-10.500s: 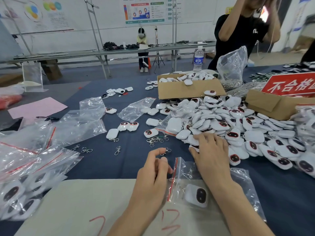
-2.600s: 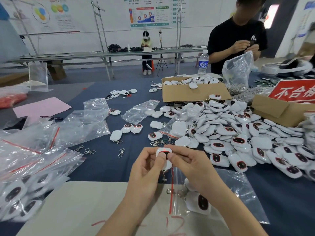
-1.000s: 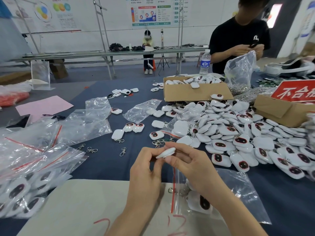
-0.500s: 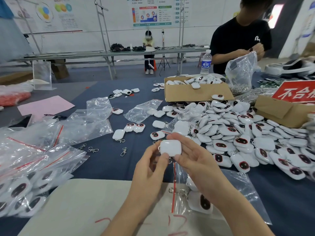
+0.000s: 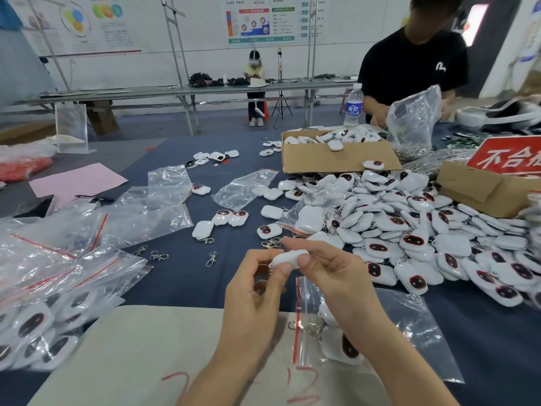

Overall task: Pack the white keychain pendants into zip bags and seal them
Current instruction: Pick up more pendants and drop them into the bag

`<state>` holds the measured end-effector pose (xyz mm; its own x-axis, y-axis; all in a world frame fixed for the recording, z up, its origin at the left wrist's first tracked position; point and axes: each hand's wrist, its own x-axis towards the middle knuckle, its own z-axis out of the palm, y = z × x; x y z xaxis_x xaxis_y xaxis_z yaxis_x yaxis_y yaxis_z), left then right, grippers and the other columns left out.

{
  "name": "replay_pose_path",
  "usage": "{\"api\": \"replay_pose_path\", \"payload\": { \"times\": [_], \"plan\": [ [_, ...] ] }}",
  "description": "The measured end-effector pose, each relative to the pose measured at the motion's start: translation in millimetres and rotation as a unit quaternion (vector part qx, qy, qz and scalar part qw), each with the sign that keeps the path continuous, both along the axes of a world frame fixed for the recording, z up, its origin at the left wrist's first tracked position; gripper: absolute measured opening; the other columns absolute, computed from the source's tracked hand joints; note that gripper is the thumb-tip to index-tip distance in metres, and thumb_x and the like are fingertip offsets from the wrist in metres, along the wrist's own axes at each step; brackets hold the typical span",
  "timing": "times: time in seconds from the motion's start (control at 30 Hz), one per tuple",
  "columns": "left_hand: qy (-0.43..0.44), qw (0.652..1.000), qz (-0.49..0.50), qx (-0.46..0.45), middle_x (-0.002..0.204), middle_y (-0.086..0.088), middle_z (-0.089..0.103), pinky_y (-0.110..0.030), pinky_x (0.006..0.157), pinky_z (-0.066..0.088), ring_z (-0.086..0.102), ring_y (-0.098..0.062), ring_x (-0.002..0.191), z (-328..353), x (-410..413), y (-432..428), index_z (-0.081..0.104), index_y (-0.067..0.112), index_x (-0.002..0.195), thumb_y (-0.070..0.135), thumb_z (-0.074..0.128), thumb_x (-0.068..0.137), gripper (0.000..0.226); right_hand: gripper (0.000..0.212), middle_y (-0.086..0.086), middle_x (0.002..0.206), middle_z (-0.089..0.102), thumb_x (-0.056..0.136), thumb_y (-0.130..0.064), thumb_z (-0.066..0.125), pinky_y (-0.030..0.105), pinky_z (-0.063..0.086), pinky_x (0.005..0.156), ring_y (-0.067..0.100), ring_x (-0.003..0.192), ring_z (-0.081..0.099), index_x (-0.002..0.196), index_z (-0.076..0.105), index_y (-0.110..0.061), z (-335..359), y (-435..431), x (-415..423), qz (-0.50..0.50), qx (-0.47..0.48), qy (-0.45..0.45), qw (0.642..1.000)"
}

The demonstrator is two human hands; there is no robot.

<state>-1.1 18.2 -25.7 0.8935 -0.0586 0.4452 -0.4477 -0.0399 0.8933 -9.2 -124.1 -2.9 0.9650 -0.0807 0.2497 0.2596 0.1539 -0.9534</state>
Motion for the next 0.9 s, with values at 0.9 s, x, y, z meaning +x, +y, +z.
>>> {"api": "replay_pose_path", "payload": {
  "times": [0.9],
  "plan": [
    [0.087,0.978,0.054,0.184,0.074,0.02,0.067,-0.013,0.061,0.042,0.059,0.0,0.069,0,16,24,0.068,0.036,0.087,0.047,0.052,0.1,0.023,0.033,0.002,0.079,0.069,0.102,-0.038,0.047,0.038,0.052,0.073,0.017,0.074,0.062,0.091,0.072,-0.02,-4,-32,0,-0.149,-0.365,0.06,0.917]
  ]
}}
